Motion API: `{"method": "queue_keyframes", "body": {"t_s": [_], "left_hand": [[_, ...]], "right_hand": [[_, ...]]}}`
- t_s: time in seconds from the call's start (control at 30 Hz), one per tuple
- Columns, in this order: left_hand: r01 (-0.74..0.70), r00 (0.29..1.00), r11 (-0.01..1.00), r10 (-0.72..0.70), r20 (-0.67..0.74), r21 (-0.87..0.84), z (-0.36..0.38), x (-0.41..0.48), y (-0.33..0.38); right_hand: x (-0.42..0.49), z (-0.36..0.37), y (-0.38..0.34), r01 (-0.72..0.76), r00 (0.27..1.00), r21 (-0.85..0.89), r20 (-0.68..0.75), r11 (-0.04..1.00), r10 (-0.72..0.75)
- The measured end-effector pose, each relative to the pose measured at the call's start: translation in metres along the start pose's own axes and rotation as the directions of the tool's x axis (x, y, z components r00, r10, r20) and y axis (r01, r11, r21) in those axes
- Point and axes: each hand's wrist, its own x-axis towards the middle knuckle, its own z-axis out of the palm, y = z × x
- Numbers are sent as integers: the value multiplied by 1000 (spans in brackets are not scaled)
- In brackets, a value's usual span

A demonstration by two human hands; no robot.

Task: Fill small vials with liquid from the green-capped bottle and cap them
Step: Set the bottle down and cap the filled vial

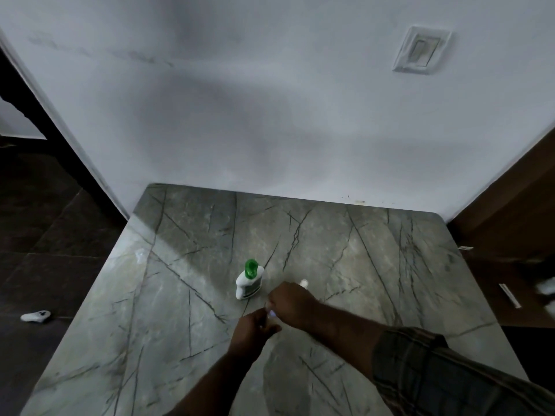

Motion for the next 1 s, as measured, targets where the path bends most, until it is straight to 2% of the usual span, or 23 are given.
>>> {"method": "queue_keyframes", "body": {"t_s": [0.07,0.17,0.3,0.37,0.43,0.5,0.63,0.73,0.8,0.9,1.0], "left_hand": [[-12,1000,999,13,-24,32,4,-1,1],[-31,998,999,33,-59,39,5,0,0],[-11,997,998,16,-77,62,5,1,4],[7,996,1000,-4,-92,28,7,0,4],[-3,995,999,-1,-101,-32,7,0,1],[8,996,998,-14,-88,-64,3,-1,1],[10,996,998,-15,-84,-60,-2,0,2],[3,998,998,-7,-69,-62,-5,1,4],[-20,998,999,17,-56,-49,-7,-1,6],[-51,998,996,48,-49,-69,-4,-3,9],[-16,998,999,13,-60,-46,-1,-4,10]], "right_hand": [[0,4,1,-72,997,-6,-6,997,72],[1,9,7,-32,999,61,-41,998,34],[0,16,-1,-85,992,139,-85,987,98],[0,15,-3,-110,976,210,-161,972,145],[-2,12,-2,-83,965,277,-216,957,147],[-4,11,1,-28,974,294,-205,956,91],[-3,4,1,79,988,206,-144,975,-50],[-1,0,1,86,993,174,-98,981,-70],[1,1,1,35,997,144,-68,989,-26],[4,7,-2,-133,990,-3,-47,991,132],[4,10,-2,-219,972,-5,-83,976,218]]}}
